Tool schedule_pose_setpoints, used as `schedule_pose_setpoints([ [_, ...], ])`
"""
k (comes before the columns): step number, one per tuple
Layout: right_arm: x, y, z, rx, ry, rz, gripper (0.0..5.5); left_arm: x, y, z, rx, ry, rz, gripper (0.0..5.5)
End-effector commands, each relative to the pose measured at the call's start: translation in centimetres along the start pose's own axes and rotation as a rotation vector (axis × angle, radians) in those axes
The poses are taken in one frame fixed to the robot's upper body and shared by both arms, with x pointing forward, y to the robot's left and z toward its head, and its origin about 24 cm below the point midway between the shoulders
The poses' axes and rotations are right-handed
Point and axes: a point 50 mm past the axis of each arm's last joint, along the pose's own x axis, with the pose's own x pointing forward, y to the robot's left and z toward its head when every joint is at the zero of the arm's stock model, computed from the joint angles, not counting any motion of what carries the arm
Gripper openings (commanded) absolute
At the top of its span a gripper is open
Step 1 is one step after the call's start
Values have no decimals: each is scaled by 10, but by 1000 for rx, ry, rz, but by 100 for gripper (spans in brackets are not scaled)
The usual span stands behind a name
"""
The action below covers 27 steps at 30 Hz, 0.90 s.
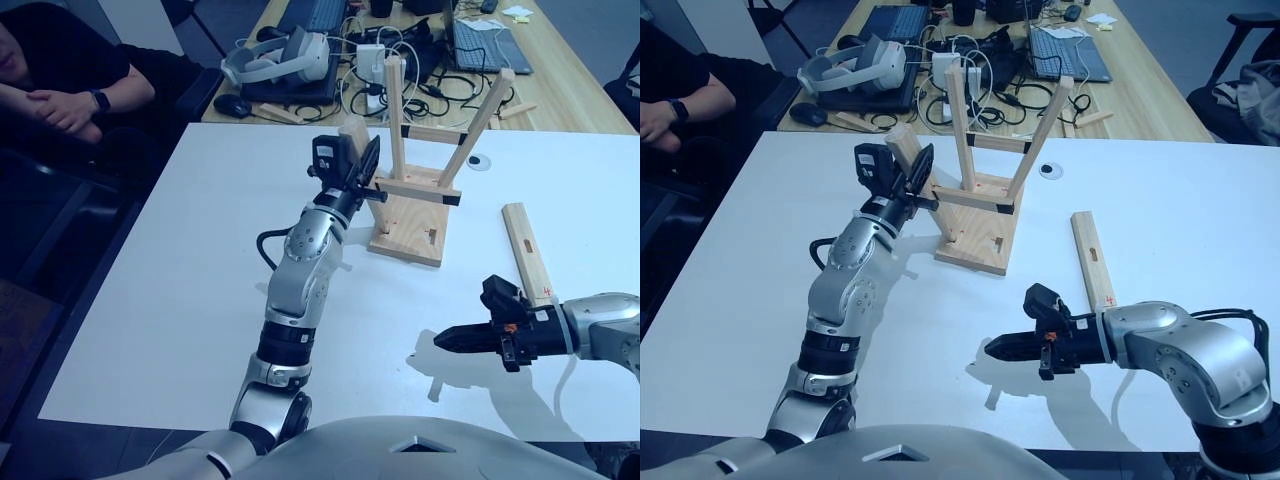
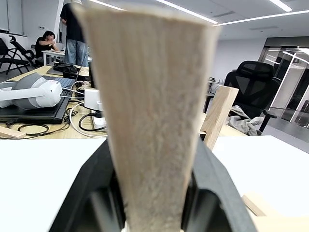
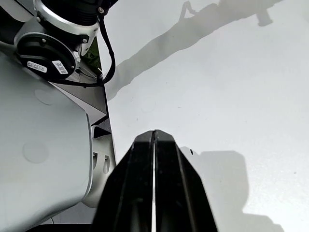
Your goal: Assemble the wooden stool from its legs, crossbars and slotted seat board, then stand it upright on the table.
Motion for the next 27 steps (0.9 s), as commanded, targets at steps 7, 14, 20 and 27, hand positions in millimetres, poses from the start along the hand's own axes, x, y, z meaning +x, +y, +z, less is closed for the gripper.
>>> schedule_pose_setpoints([
  [7, -2, -9, -1, -28, 16, -50, 0, -7, 21, -22, 9, 208, 164, 101],
  [14, -3, -28, 23, -16, -211, -131, 0, 0, 29, -46, 100, 245, 165, 101],
  [20, -16, -67, 68, 92, -630, -361, 0, 15, 41, -54, 155, 219, 190, 101],
  [27, -43, -77, 78, 75, -735, -463, 0, 15, 60, -51, 183, 233, 249, 102],
])
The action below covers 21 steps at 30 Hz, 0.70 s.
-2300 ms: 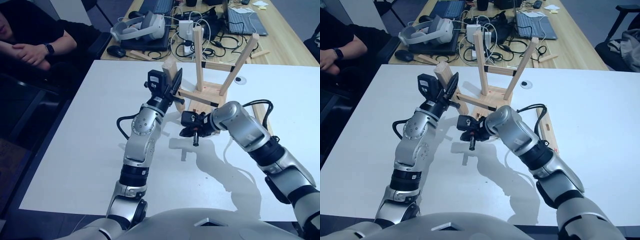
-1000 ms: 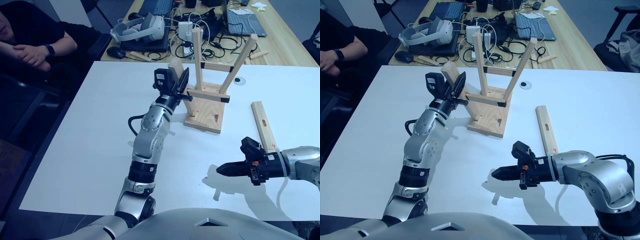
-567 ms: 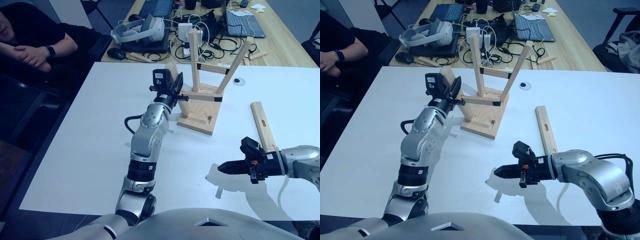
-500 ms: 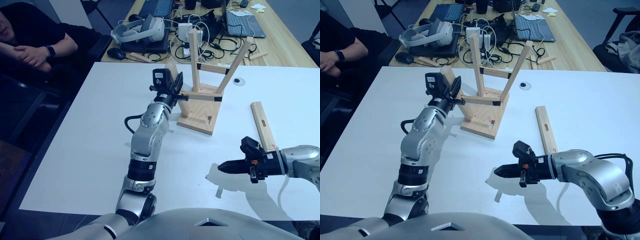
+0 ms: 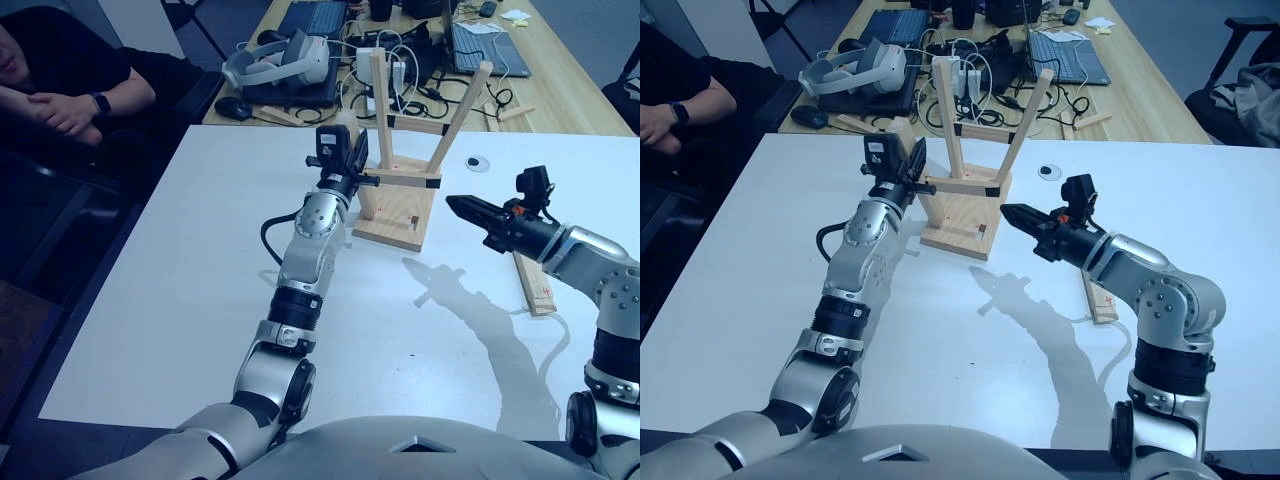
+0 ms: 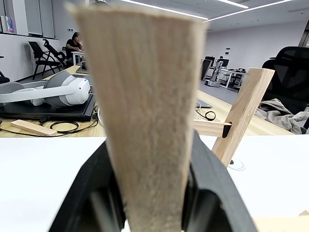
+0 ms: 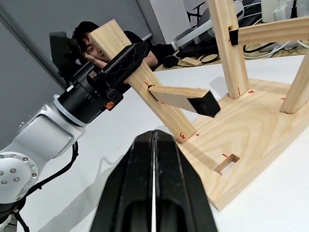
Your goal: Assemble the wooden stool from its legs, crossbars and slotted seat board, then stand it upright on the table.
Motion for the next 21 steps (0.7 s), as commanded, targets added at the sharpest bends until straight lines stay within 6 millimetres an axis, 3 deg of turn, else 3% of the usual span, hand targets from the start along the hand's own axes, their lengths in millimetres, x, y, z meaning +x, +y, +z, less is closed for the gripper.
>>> schedule_pose_setpoints([
  [1, -13, -15, 29, -54, -87, -63, 0, -13, 36, -31, 110, 180, 115, 102],
  [5, -23, -35, 47, -52, -148, -210, 0, -22, 37, -31, 139, 206, 128, 102],
  [9, -45, -69, 20, -114, -25, -511, 0, -23, 32, -33, 122, 220, 133, 103],
  [12, -75, -93, -8, -101, 131, -720, 48, -24, 30, -29, 121, 209, 134, 103],
  [13, -83, -97, -14, -107, 170, -778, 63, -25, 28, -29, 123, 209, 133, 103],
  [15, -92, -98, -22, -114, 218, -830, 104, -28, 25, -29, 123, 213, 130, 165],
  [21, -93, -93, -36, -54, 264, -809, 193, -30, 24, -24, 116, 187, 157, 245],
])
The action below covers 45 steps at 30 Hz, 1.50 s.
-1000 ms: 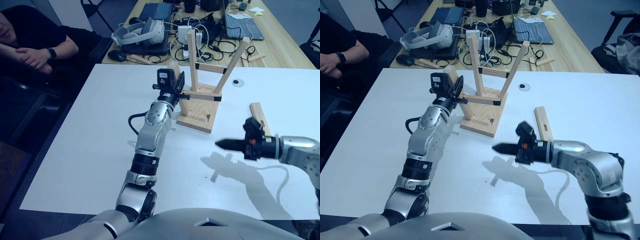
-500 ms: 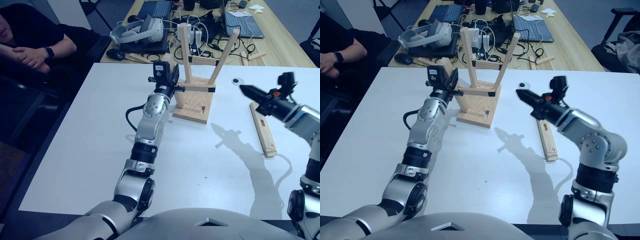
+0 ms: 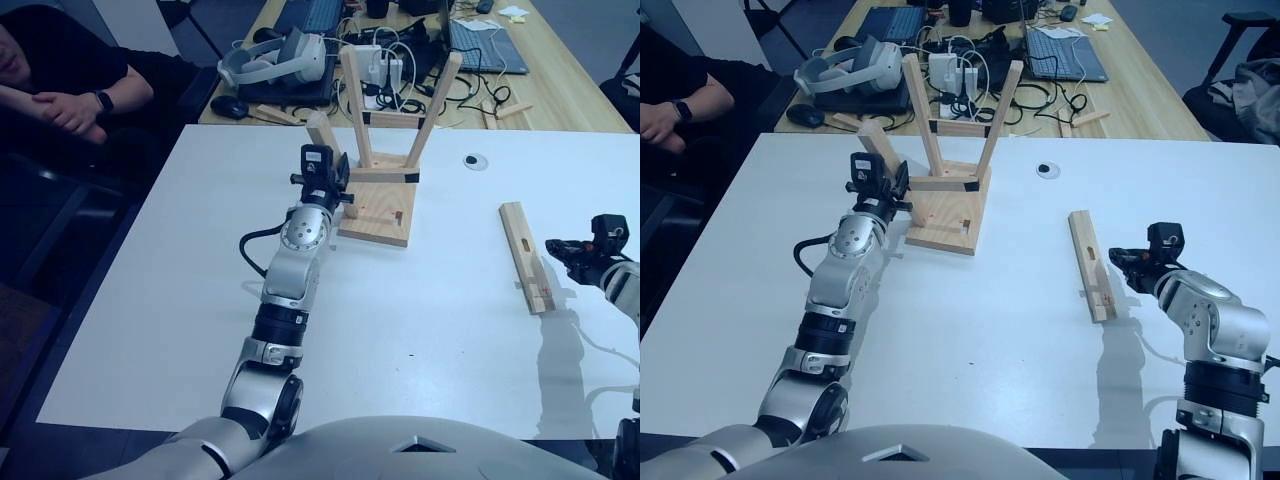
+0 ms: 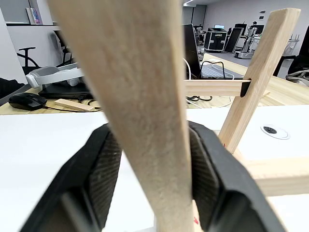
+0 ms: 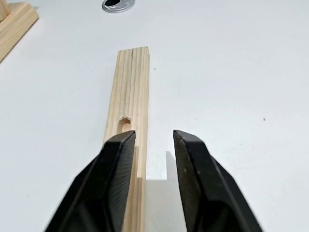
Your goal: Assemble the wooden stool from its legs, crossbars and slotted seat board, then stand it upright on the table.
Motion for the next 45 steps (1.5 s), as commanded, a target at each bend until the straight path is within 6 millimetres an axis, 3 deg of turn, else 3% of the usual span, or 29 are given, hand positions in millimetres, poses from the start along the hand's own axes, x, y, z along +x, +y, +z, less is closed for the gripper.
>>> schedule_pose_setpoints([
  [1, -2, 3, -7, 20, 52, 28, 208, -5, 3, -14, 7, 65, 29, 259],
  [4, -4, 6, -16, -1, 147, 60, 255, -6, -1, 5, -7, -45, 0, 266],
  [7, -8, 4, -35, -17, 298, 76, 259, -12, -3, 26, -50, -180, -13, 266],
  [14, -9, -3, -53, -10, 412, 26, 164, -25, -4, 48, -162, -380, -60, 266],
  [19, -7, -7, -49, 24, 402, 5, 144, -25, 2, 70, -136, -470, -68, 266],
  [24, -2, -11, -48, 199, 386, -29, 130, -21, 18, 96, -135, -530, -64, 266],
  [30, 5, 5, -20, 268, 238, 31, 78, -18, 22, 88, -148, -483, -49, 266],
  [36, 5, 10, -21, 195, 215, 18, 3, -18, 21, 85, -138, -467, -60, 266],
  [45, 8, 23, -3, 141, 99, 78, 3, -18, 19, 84, -145, -465, -63, 266],
])
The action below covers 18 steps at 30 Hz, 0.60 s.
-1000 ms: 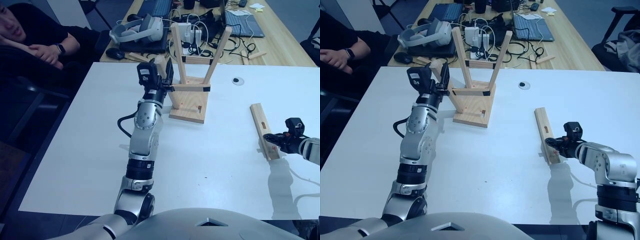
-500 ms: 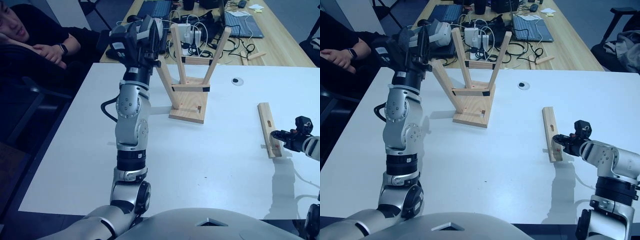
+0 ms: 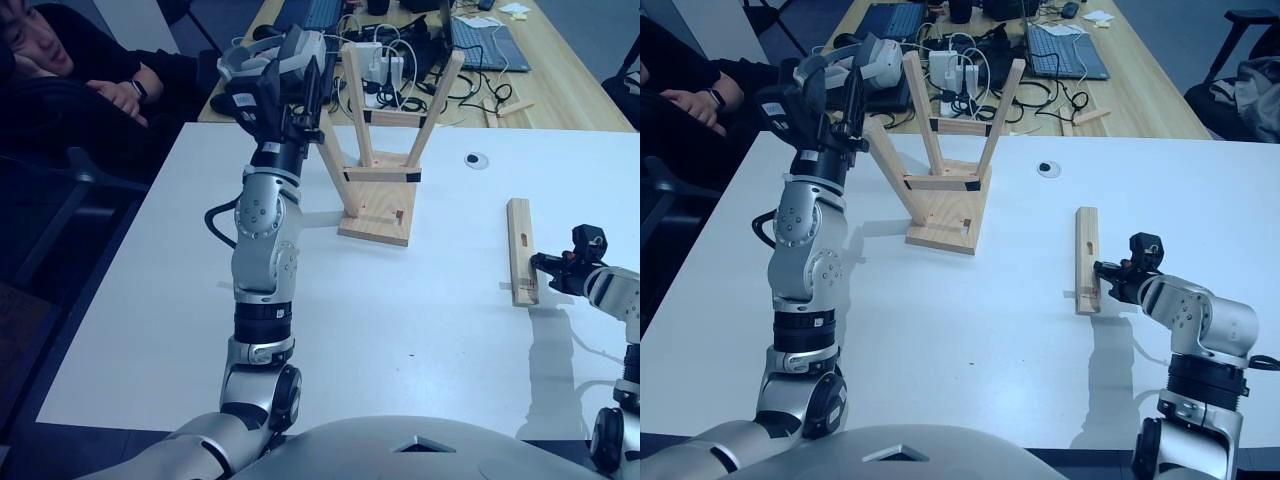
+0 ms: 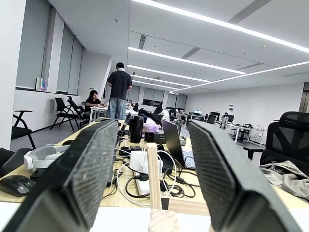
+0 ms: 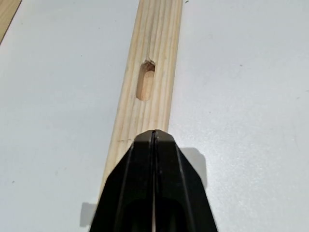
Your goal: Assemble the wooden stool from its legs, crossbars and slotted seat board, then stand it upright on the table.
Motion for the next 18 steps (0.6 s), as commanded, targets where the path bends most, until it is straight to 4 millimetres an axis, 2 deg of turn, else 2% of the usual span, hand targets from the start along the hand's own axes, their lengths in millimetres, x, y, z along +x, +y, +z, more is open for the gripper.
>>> schedule_pose_setpoints([
  [1, 1, 12, 15, -25, -85, 55, 3, 1, -2, -1, -7, 8, -2, 266],
  [4, 2, 15, 24, -43, -108, 42, 3, 1, -3, -2, -9, 9, -1, 266],
  [7, 7, 8, 18, -38, -26, -21, 45, 2, -4, -2, -14, 8, -3, 266],
  [13, 10, 7, 6, -84, 151, -14, 142, 2, -6, -3, -23, 9, 0, 266],
  [18, 4, -6, -8, -245, 279, -52, 142, 0, -6, -5, -30, 16, 11, 266],
])
